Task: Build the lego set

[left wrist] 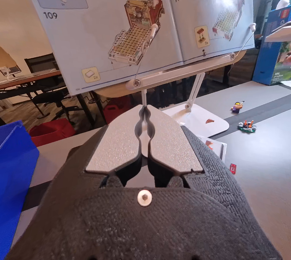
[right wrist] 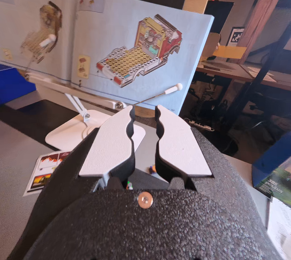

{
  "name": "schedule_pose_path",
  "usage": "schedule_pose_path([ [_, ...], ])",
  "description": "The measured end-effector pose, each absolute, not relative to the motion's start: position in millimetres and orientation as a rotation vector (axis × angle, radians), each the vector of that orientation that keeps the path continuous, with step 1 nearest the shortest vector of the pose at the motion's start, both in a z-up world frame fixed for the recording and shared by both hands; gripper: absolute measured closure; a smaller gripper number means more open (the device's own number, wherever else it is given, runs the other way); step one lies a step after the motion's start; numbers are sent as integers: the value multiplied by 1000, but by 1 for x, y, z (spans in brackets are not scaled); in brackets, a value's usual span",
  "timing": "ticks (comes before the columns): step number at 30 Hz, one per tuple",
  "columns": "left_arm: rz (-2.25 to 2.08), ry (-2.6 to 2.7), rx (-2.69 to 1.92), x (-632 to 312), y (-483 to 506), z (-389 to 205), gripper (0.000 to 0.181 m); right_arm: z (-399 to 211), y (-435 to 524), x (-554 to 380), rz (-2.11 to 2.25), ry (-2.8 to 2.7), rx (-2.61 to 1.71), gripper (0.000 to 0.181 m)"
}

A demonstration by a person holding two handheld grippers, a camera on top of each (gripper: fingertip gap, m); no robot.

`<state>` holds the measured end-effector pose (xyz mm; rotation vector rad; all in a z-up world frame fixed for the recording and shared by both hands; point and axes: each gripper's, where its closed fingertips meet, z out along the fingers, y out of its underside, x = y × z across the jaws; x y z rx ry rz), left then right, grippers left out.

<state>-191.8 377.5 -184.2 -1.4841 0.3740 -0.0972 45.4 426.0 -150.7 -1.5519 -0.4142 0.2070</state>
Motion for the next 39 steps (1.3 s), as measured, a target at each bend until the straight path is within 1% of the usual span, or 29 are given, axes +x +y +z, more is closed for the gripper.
schedule_pose_path([
  [6,-75,310,-1493,-217,382,-187,181,-161,468,53,188,-310,-1620,160],
  [16,-46,348,-1477,-211,378,-184,181,-159,474,56,161,-362,-1654,159],
  [20,-48,359,-1483,-209,378,-184,181,-154,439,50,282,-372,-1634,157],
  [24,-96,409,-1516,-195,386,-180,160,-160,370,34,378,-524,-1608,156],
  [29,-14,478,-1434,-177,407,-152,159,-176,284,33,452,-621,-1574,156],
  [34,0,533,-1409,-153,430,-145,163,-167,261,37,489,-617,-1535,157],
  [36,32,563,-1389,-146,434,-144,169,-161,259,34,536,-598,-1522,157],
  [38,44,602,-1391,-138,438,-145,180,-162,259,32,555,-599,-1527,157],
  [39,50,607,-1386,-135,439,-145,181,-164,259,32,544,-605,-1529,157],
])
